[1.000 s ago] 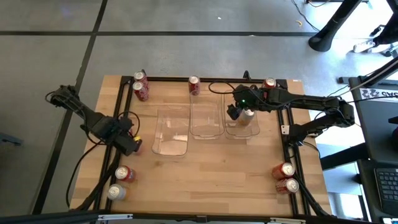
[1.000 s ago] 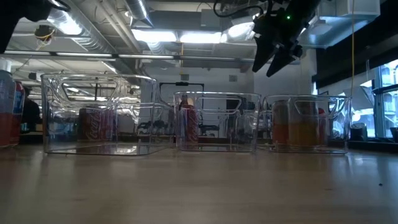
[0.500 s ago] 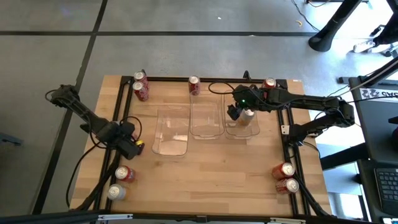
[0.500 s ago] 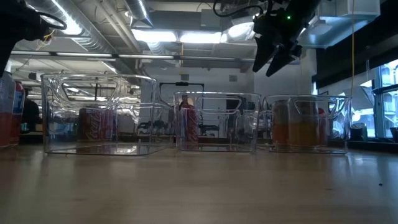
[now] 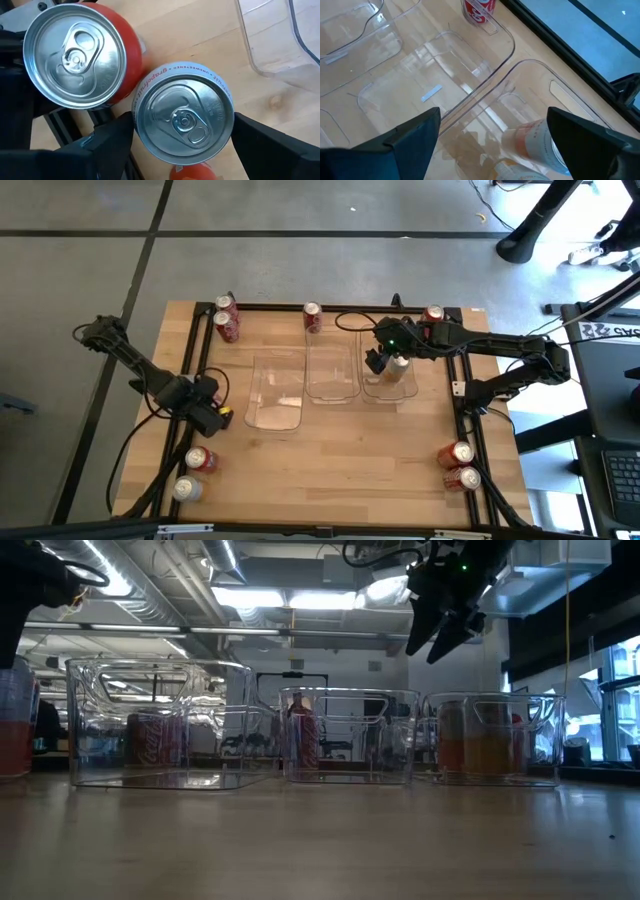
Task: Sort soda cans
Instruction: Put the top white soda can into the right transparent bin
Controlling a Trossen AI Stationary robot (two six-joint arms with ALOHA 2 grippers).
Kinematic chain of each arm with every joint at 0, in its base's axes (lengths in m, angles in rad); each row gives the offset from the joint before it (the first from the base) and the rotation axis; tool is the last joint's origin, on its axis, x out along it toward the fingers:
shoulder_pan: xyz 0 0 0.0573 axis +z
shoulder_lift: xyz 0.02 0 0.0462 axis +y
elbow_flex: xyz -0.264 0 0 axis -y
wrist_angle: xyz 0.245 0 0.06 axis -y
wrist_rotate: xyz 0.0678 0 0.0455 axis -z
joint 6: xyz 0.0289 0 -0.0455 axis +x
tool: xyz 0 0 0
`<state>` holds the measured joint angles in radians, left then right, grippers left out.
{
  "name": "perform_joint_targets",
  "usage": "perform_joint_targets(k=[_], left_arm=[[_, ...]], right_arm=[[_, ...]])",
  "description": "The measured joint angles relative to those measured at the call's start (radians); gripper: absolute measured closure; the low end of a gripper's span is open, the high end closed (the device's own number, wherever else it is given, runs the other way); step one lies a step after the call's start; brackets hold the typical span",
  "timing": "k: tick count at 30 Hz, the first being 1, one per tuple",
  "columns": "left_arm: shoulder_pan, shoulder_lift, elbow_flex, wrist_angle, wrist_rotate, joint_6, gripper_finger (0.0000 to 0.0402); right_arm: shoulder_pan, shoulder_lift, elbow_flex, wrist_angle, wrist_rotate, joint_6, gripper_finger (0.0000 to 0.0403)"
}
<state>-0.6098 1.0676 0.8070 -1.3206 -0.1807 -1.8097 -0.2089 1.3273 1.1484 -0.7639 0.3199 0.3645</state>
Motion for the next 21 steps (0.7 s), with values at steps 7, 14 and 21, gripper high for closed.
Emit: perform_joint_targets(k=[7, 14, 21], left_arm=[[0.0, 0.001, -0.002, 0.003, -0.006, 0.065, 0.0097], [0.001, -0.015, -0.005, 0.003, -0.003, 0.028, 0.0097], [0.001, -0.015, -0.004, 0.001, 0.001, 0.022, 0.0097]], right_arm=[[0.0, 0.0, 0.0, 0.0, -0.018, 0.001, 0.004], [0.0, 0.0, 0.0, 0.0, -0.018, 0.0, 0.004], [0.0, 0.0, 0.0, 0.0, -0.018, 0.0, 0.004]])
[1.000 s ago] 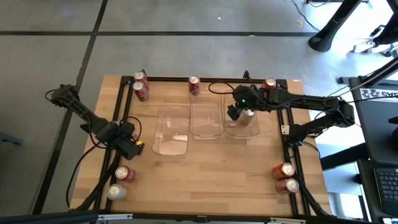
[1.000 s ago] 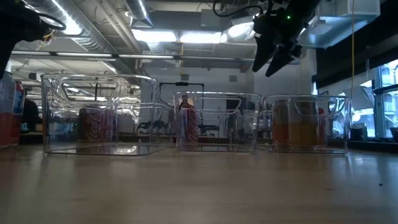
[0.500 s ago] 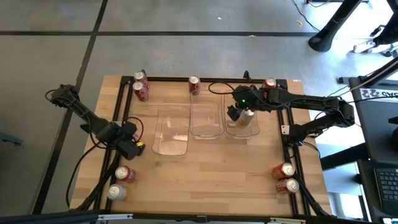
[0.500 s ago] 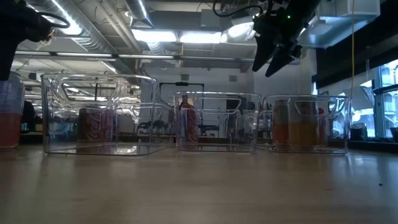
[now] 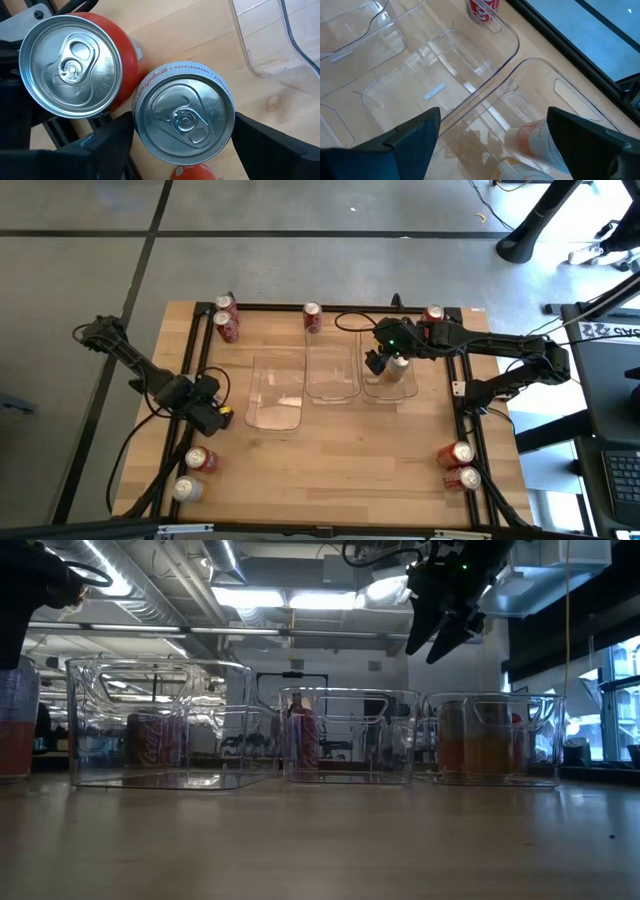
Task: Sort soda cans
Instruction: Put the top white soda can into the right transparent bin
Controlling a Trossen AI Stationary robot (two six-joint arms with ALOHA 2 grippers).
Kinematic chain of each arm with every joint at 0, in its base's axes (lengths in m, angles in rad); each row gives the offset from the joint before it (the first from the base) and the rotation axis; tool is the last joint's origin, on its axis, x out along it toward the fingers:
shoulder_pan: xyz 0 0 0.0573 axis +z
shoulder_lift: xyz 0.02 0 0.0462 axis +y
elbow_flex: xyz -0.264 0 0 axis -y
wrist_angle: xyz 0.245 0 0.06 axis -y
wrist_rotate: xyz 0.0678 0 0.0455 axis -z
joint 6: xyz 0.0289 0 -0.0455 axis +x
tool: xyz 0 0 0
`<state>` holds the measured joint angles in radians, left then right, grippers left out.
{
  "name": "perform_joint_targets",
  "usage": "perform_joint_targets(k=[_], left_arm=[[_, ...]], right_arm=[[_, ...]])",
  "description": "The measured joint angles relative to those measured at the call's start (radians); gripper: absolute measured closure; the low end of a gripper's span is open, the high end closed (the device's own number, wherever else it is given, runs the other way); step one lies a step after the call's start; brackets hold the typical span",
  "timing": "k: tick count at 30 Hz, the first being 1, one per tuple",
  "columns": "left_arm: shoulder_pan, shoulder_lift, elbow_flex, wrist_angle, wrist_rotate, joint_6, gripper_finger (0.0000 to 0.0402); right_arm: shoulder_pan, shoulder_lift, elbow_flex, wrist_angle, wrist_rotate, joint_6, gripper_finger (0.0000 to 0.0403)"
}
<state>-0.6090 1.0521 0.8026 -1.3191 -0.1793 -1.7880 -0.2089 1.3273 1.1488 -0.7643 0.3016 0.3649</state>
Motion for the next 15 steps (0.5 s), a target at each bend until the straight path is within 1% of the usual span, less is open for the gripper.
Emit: perform_joint_targets(k=[2, 4, 11, 12, 15], left_arm=[[0.002, 0.0, 0.0, -0.002, 0.002, 0.002, 0.0096], [0.002, 0.0, 0.0, -0.011, 0.004, 0.003, 0.0086], [0.001, 0.002, -0.005, -0.025, 0.015, 0.024, 0.001], [0.001, 0.002, -0.005, -0.025, 0.014, 0.024, 0.0007], [0.001, 0.002, -0.004, -0.026, 0.014, 0.006, 0.0014]], right_arm=[[0.0, 0.0, 0.0, 0.0, 0.0, 0.0, 0.004], [0.0, 0.0, 0.0, -0.001, 0.0, 0.0, 0.004], [0.0, 0.0, 0.0, -0.002, 0.0, -0.003, 0.004], [0.0, 0.0, 0.0, -0.003, 0.0, -0.003, 0.004], [0.0, 0.0, 0.0, -0.004, 0.0, -0.003, 0.004]])
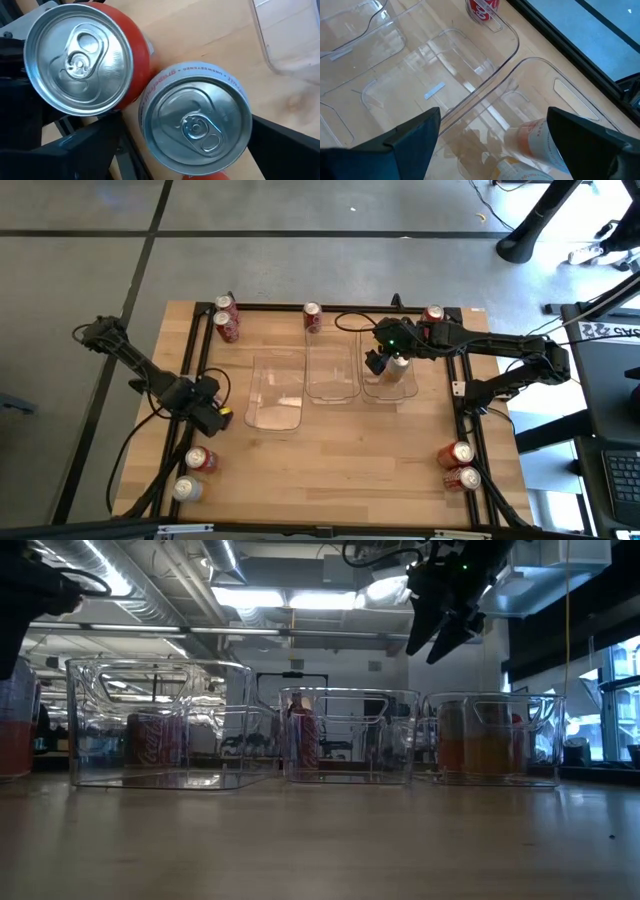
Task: Sort soda cans
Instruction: Put the top white soda can into the right transparent bin
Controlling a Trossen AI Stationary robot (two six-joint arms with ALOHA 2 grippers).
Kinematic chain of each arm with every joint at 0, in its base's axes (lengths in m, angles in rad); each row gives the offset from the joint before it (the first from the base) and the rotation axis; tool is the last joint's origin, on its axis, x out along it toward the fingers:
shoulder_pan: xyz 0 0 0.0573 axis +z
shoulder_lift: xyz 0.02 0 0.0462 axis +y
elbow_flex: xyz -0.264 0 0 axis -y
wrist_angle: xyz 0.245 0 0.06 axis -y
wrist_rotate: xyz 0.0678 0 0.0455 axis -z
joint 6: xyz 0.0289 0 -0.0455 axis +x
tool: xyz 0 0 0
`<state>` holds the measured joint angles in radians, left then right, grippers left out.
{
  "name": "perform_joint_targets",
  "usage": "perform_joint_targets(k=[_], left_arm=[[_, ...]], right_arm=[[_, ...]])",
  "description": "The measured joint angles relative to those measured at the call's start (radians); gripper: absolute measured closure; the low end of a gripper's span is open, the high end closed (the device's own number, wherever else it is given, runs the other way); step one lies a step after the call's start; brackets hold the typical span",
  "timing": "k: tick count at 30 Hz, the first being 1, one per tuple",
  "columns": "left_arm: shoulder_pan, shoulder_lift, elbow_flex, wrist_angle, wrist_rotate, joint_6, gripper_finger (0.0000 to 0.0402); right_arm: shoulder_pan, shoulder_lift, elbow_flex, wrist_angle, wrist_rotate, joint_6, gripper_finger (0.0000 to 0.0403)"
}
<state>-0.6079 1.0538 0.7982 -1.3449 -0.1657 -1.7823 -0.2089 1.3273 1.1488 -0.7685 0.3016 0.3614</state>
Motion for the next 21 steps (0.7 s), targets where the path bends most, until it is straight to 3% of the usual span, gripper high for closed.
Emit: perform_joint_targets(k=[5, 13, 21], left_arm=[[0.0, 0.003, -0.025, 0.006, -0.071, -0.044, 0.002], [0.0, 0.003, -0.092, 0.11, -0.048, -0.032, 0.0025], [0.0, 0.002, -0.092, 0.111, -0.055, -0.032, 0.0082]], right_arm=[[0.0, 0.0, 0.0, 0.0, 0.0, 0.0, 0.004], [0.0, 0.0, 0.0, 0.0, -0.008, 0.0, 0.004], [0.0, 0.0, 0.0, 0.0, -0.008, 0.0, 0.004]])
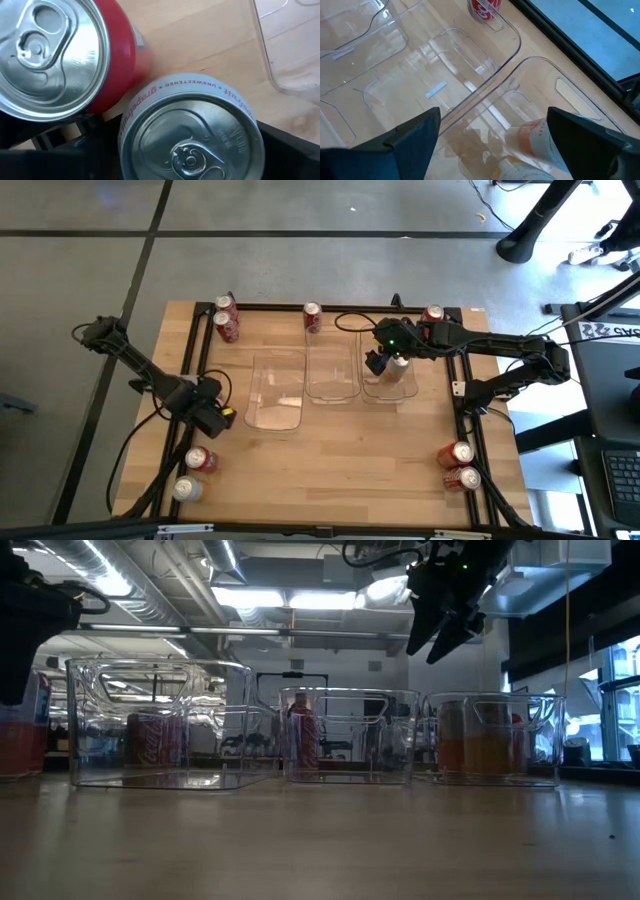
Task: Sort soda cans
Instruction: Put the top white soda can into the right transparent bin
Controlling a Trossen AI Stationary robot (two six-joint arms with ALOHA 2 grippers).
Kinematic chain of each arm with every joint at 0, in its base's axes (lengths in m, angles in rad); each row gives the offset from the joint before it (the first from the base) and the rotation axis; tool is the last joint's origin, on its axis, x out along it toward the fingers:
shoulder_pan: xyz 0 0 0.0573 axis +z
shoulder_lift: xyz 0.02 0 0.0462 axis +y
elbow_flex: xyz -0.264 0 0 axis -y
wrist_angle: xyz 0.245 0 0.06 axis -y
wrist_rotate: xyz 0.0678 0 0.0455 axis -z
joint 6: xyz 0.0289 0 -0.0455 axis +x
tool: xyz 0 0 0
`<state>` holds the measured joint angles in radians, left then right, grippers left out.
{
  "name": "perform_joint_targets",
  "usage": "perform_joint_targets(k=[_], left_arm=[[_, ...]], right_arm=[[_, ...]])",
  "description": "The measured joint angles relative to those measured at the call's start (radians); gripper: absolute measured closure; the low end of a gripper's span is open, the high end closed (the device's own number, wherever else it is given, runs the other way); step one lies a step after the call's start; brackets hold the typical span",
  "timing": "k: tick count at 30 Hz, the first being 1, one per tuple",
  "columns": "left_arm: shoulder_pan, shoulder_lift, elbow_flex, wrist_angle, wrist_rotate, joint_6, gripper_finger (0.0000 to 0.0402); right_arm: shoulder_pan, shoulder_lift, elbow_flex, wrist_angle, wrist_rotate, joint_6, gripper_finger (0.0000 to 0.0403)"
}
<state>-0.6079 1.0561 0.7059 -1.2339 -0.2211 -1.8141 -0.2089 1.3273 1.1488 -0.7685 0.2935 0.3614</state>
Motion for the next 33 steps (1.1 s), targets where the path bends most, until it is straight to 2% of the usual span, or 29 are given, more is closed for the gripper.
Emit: perform_joint_targets(k=[3, 7, 18, 22, 28, 33], left_arm=[[0.0, -0.002, 0.003, -0.002, 0.0, 0.019, 0.011], [0.0, -0.006, 0.053, -0.026, 0.003, 0.052, 0.0113], [-0.001, -0.008, 0.308, -0.221, 0.058, 0.209, 0.011], [0.008, -0.009, 0.428, -0.307, 0.009, 0.297, 0.0111], [0.072, 0.002, 0.56, -0.253, -0.128, 0.511, 0.0111], [0.178, 0.066, 0.608, -0.084, -0.149, 0.782, 0.0111]], right_arm=[[0.0, 0.0, 0.0, -0.007, 0.0, 0.0, 0.004], [0.0, -0.006, 0.0, -0.021, -0.03, -0.001, 0.004], [0.0, -0.085, 0.0, -0.02, -0.159, 0.008, 0.004], [0.003, -0.109, 0.0, -0.018, -0.227, 0.012, 0.004], [0.097, -0.124, 0.0, -0.007, -0.252, 0.06, 0.004], [0.199, -0.118, 0.0, -0.003, -0.232, 0.094, 0.004]])
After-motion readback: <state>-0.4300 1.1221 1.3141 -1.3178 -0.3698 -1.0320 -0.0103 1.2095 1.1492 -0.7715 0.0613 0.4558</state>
